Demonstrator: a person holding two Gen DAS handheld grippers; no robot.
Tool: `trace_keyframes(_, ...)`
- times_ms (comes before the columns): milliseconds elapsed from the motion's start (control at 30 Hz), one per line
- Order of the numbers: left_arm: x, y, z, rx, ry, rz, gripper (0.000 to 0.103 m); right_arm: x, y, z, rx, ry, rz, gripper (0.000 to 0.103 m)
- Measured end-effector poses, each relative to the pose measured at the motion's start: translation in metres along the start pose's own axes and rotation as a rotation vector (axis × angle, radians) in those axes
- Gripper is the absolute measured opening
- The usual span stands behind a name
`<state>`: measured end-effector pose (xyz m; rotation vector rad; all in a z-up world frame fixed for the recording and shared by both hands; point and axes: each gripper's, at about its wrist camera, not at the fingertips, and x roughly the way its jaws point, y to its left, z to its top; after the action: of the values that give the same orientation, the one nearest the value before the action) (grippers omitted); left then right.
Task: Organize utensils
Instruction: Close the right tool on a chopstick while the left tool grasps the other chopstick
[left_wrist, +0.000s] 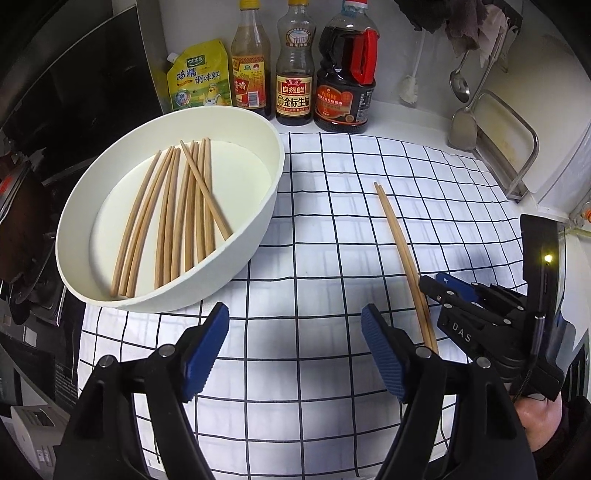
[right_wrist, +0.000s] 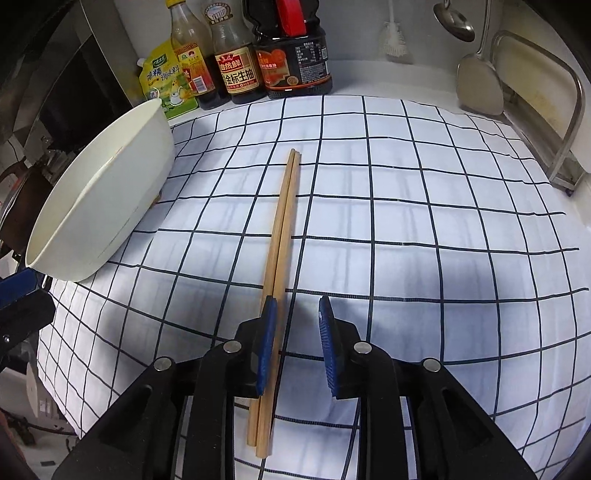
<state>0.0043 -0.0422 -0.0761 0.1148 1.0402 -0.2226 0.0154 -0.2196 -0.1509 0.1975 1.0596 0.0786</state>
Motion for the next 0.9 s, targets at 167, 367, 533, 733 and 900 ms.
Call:
trace_keyframes(167,0.0,0.004,0.001,-0.006,0.001,0.003,0.073,0.003,0.005,0.0,-0.018,-0.014,-0.023,0.023)
trace_keyframes(367,0.0,0.005,0.004,-0.013,-0.003,0.0,0.073,0.001,0.01,-0.003,-0.048,-0.022,-0.051,0.023)
trace_keyframes(533,0.003,0.001,0.006,-0.009,0.001,-0.005,0.073,0.003,0.02,-0.01,-0.111,-0.013,-0.088,0.023)
trace_keyframes(733,0.007,-0.012,0.008,0.007,0.007,-0.02,0.073,0.002,0.018,-0.01,-0.117,-0.018,-0.078,0.007)
trace_keyframes(900,0.016,-0.027,0.012,0.017,0.032,-0.054,0.073,-0.001,0.0,-0.012,-0.075,-0.023,-0.075,0.006)
